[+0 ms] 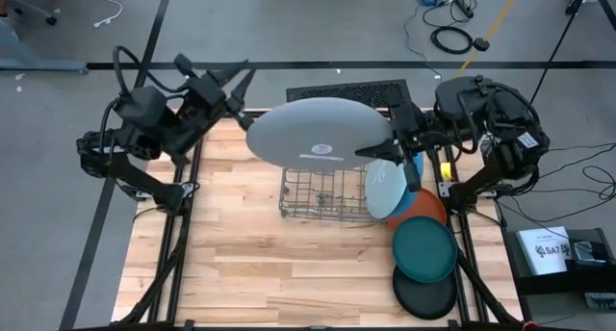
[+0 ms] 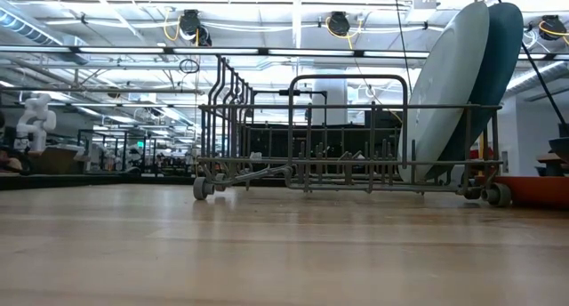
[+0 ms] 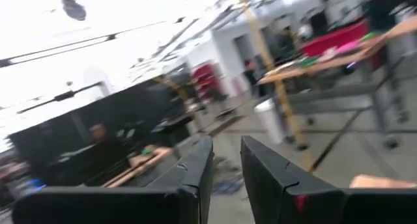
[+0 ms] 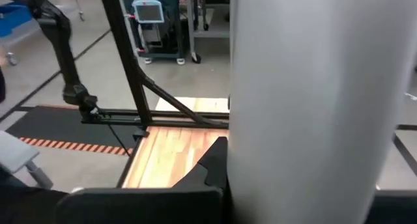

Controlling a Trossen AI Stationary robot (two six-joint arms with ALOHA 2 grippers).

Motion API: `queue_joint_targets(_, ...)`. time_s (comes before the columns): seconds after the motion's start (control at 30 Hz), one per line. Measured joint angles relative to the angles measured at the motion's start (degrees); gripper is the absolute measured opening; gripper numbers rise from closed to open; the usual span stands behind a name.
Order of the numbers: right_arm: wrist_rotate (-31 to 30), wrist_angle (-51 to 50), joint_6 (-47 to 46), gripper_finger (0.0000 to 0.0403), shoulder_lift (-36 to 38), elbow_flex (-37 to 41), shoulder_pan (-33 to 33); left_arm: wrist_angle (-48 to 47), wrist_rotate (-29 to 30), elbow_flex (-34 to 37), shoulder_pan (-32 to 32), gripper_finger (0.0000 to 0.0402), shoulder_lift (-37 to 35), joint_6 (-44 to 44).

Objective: Sort dishes
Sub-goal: Put the gray plate into the dish rack

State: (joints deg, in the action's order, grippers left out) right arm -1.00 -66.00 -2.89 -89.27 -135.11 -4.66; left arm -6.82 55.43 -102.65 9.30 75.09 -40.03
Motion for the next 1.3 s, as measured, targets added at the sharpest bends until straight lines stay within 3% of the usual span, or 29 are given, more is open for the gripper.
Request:
queue_joint_targets(0.4, -3.0, -2.1, -1.5, 0.0004, -3.2, 0.1, -6.8, 0.6, 3.8, -0.2, -9.2, 0.0081, 0.5, -4.6)
queue_joint_targets(0.63, -15.9, -14.7, -10.6, 0.0004, -6.6, 0.1, -7.3, 6.4, 6.6, -0.2, -12.4, 0.0081, -0.4, -12.1)
queue_joint_targets(0.87, -28.0, -23.6, -27.7, 0.0005, -8.3, 0.3, -5.6, 5.4, 2.5, -0.2, -11.7, 0.0081, -2.2, -6.4)
queue_joint_targets(1.0, -30.1, -23.6, -34.6, 0.0007, -8.6, 0.3, -6.2, 0.0, -0.3, -0.2, -10.9, 0.0081, -2.0, 0.0)
queue_joint_targets(1.3, -40.6, -23.9, -56.4, 0.0009, -8.8, 7.4, -13.3, -30.4, -21.1, -0.2, -10.4, 0.0081, -1.8, 20.1)
